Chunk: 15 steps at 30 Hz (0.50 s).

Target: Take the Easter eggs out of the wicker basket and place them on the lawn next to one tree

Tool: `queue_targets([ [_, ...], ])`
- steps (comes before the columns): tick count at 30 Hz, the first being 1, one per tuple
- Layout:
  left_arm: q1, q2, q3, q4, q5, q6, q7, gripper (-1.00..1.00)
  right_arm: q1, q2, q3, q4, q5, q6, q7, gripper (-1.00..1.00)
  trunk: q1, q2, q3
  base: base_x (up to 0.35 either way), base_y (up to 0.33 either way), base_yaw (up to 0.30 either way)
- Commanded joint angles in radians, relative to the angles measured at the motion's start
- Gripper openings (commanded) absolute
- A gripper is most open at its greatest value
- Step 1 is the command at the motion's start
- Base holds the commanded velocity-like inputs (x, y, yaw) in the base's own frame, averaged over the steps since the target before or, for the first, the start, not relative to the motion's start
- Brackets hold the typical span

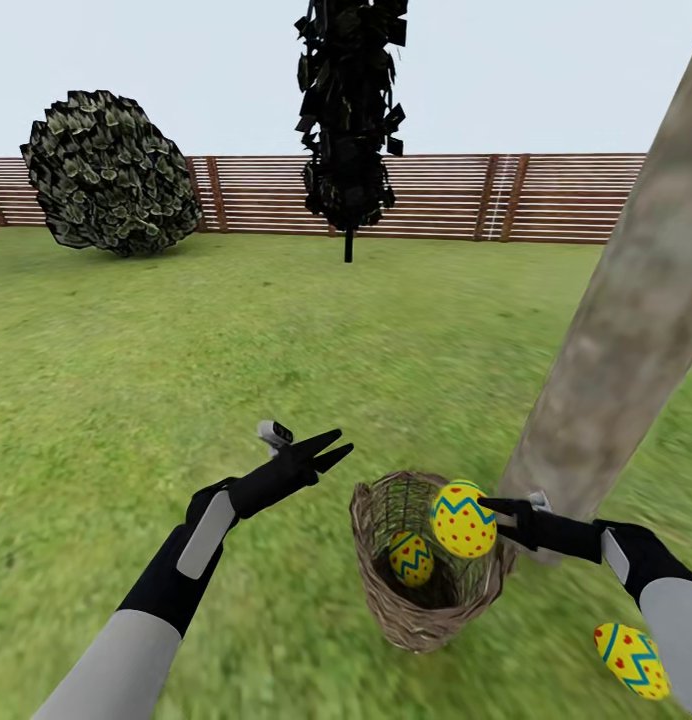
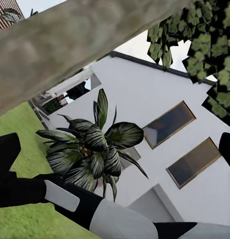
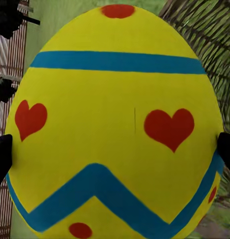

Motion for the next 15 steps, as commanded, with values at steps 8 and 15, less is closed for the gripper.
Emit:
queue_targets([
  [8, -0.001, -0.003, -0.001, 0.001, 0.005, 0.006, 0.0, 1.0, 0.0, -0.014, -0.008, -0.008, 0.012, -0.017, 0.001, -1.0, -0.001, 0.0, -0.001, -0.184, -0.243, 0.0],
  [15, -0.001, -0.014, -0.001, 0.002, 0.004, 0.006, 0.0, 1.0, 0.001, -0.015, -0.008, -0.01, 0.014, -0.078, -0.002, -1.0, -0.001, 0.0, 0.003, -0.172, -0.292, -0.104],
])
